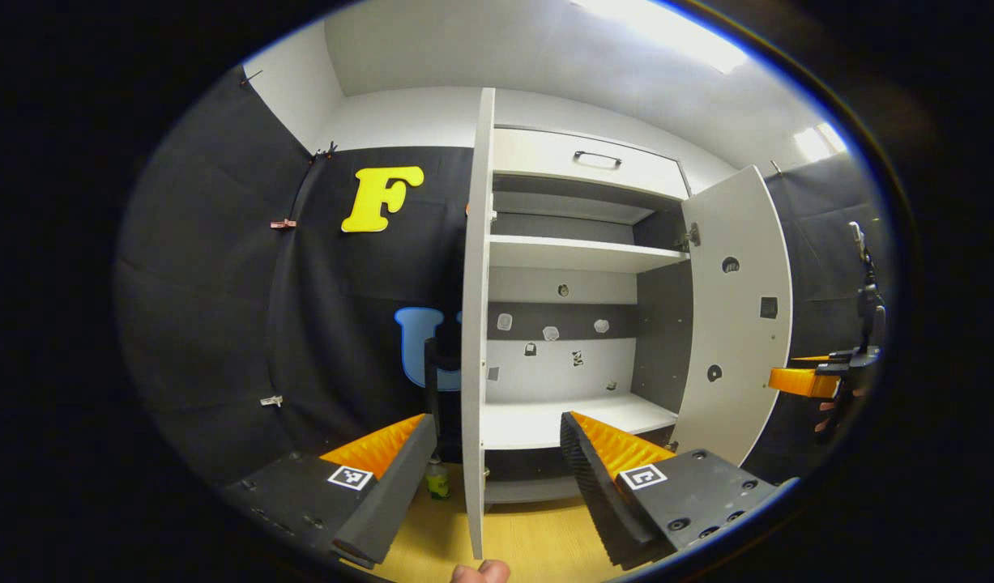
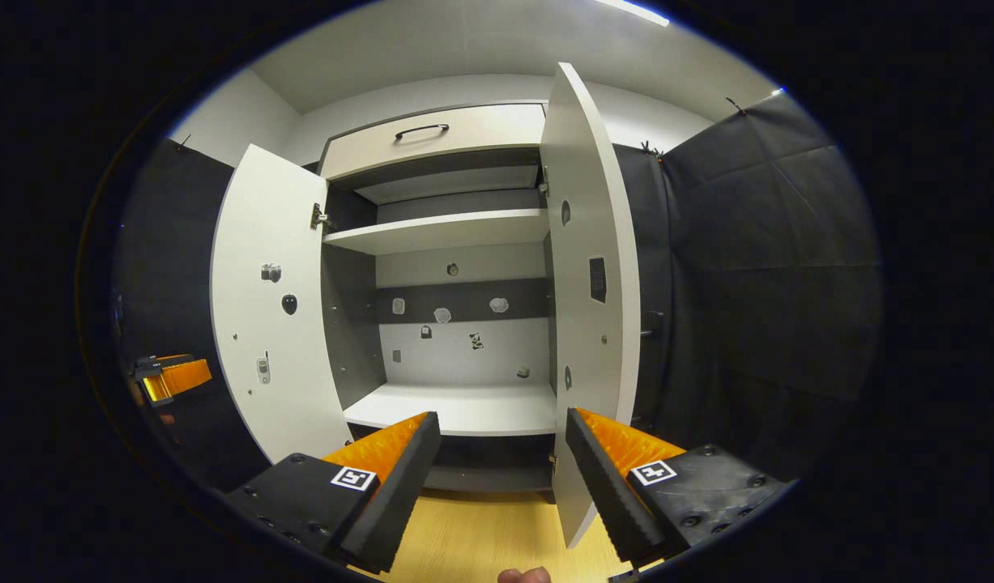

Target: Open the right door of the double-door shoe cabinet with the right hand, and open the left door with the left hand.

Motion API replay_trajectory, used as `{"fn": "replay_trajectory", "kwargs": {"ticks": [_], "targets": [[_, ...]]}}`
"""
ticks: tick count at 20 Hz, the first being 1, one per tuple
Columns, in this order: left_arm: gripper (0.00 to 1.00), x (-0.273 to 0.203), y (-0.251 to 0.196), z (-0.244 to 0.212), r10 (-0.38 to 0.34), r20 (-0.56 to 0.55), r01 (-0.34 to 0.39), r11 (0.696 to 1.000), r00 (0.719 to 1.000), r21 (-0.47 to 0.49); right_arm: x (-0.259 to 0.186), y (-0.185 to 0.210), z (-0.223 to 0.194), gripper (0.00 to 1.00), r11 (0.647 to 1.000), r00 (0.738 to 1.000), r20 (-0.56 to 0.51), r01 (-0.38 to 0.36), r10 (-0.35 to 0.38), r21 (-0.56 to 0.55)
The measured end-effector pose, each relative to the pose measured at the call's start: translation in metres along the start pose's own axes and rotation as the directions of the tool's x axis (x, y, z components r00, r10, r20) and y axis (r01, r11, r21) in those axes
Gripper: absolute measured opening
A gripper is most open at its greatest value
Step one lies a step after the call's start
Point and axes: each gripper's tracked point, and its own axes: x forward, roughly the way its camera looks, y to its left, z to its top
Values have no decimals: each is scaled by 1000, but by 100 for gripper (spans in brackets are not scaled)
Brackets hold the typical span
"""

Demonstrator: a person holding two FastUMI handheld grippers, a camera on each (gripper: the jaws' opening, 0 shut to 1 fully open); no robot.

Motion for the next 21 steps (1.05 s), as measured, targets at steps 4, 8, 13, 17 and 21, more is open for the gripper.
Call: {"fn": "replay_trajectory", "kwargs": {"ticks": [4, 8, 13, 17, 21], "targets": [[95, 3, -16, -8, -9, -25, 9, 1000, 1000, 18, -5, 0, 4, 98, 1000, 1000, 21, 7, -6, -21], [95, 8, -27, -11, -19, -37, 18, 1000, 999, -14, -3, 2, 10, 98, 1000, 999, 37, -4, 5, -28], [95, 11, -34, -10, -18, -28, 18, 1000, 999, 1, -2, 11, 3, 98, 999, 999, 32, -19, 20, -38], [95, 11, -36, -11, -1, -26, 1, 1000, 1000, -4, 5, 17, 5, 98, 998, 998, 29, -47, 48, -29], [95, 11, -36, -8, 17, -25, -17, 1000, 1000, -1, 11, 17, 5, 98, 998, 998, 21, -60, 61, -9]]}}
